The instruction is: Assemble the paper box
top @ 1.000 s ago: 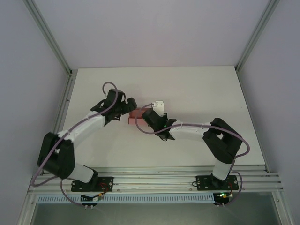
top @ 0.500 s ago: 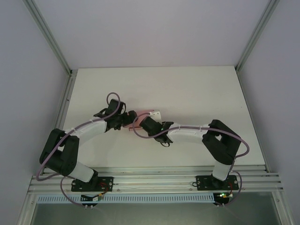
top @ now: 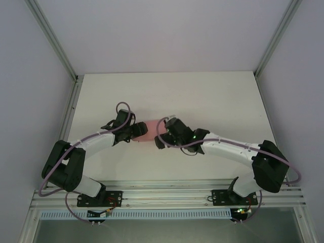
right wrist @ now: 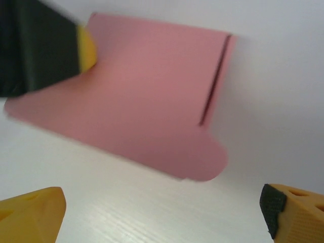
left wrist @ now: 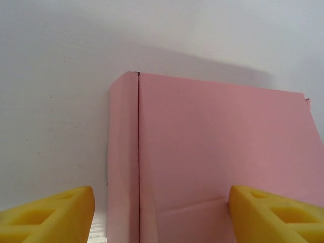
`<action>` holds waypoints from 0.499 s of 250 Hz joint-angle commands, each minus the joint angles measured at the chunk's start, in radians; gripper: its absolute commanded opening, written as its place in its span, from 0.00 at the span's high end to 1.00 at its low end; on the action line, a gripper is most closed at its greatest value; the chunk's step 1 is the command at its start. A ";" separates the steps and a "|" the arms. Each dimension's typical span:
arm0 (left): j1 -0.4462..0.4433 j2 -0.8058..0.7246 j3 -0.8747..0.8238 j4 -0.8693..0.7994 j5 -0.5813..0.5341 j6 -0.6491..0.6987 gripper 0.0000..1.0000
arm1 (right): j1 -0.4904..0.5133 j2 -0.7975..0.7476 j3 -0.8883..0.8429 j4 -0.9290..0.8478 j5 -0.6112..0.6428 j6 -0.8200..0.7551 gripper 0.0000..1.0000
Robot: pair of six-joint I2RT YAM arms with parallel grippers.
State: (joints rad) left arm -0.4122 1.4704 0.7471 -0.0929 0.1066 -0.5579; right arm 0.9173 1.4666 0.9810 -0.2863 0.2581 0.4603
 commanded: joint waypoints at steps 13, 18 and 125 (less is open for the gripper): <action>-0.012 0.012 -0.043 -0.025 -0.026 0.036 0.31 | -0.145 0.121 0.129 -0.056 -0.109 0.031 0.03; -0.013 0.014 -0.044 -0.025 -0.027 0.038 0.31 | -0.156 0.145 0.148 -0.065 -0.117 0.033 0.05; -0.016 0.056 -0.047 -0.021 -0.018 0.038 0.34 | -0.211 0.453 0.190 -0.049 -0.259 0.097 0.37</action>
State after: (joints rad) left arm -0.4202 1.5051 0.7219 -0.0746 0.0952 -0.5369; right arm 0.7094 1.8694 1.2041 -0.2916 0.0246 0.5148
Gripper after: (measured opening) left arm 0.664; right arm 0.664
